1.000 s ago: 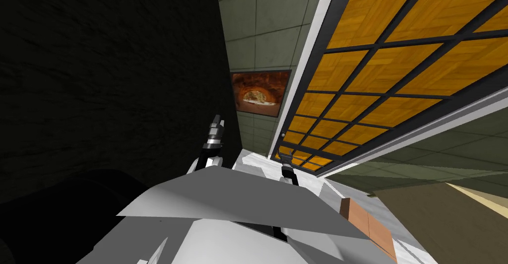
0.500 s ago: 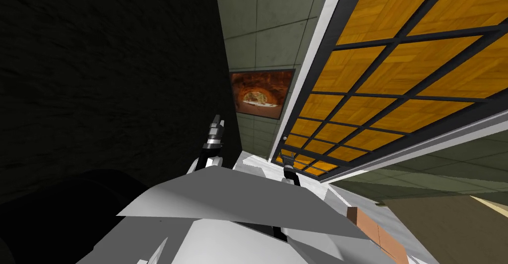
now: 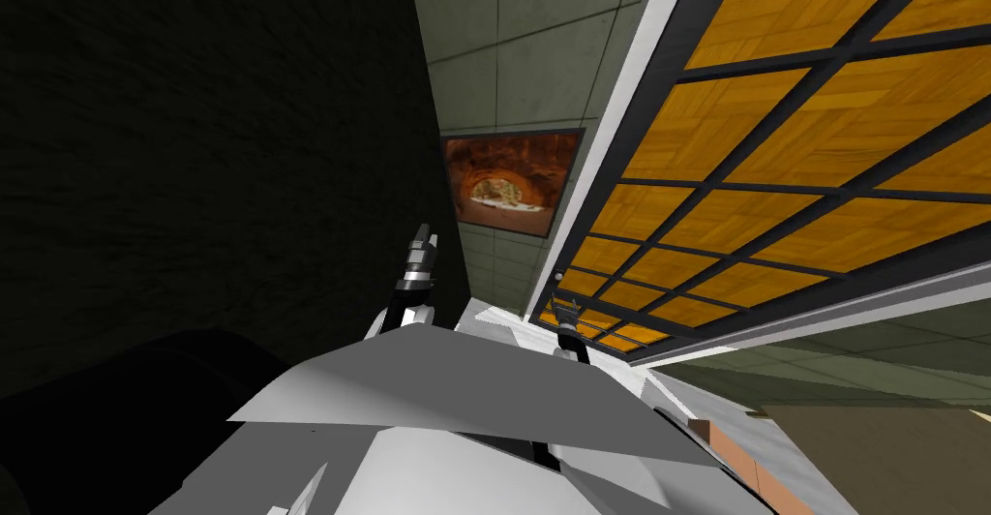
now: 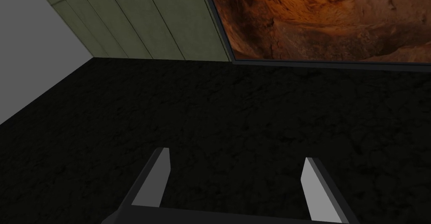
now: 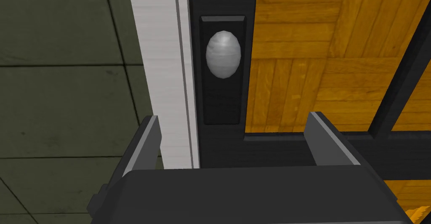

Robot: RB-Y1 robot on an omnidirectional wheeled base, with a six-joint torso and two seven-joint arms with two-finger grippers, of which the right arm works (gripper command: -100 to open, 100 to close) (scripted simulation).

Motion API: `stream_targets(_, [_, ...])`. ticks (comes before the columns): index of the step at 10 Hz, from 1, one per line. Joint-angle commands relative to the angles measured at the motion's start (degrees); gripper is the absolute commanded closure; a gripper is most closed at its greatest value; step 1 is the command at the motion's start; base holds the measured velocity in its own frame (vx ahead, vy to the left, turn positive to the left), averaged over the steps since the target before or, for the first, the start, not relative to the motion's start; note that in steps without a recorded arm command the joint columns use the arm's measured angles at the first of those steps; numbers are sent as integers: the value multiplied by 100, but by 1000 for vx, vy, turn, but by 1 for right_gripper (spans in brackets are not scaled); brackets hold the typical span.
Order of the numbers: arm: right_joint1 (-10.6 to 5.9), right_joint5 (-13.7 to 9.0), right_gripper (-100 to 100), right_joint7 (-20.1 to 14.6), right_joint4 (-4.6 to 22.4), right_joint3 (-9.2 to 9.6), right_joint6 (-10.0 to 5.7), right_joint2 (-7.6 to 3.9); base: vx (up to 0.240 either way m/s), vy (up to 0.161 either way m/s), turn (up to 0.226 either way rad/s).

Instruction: Pull the door open

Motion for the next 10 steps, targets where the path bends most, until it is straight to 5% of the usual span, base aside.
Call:
stream_targets(1, [-42,-3,-100,-77,72,-5,5,-18,170,-13,-24])
stream_targets(8, [-238,28,-100,-391,506,21,-37,-35,173,-14,21])
stream_targets(9, [-238,28,100,-391,506,21,-37,-35,-32,13,18])
stream_targets(10, [-238,28,100,-391,506,21,-37,-35,-27,1,-8])
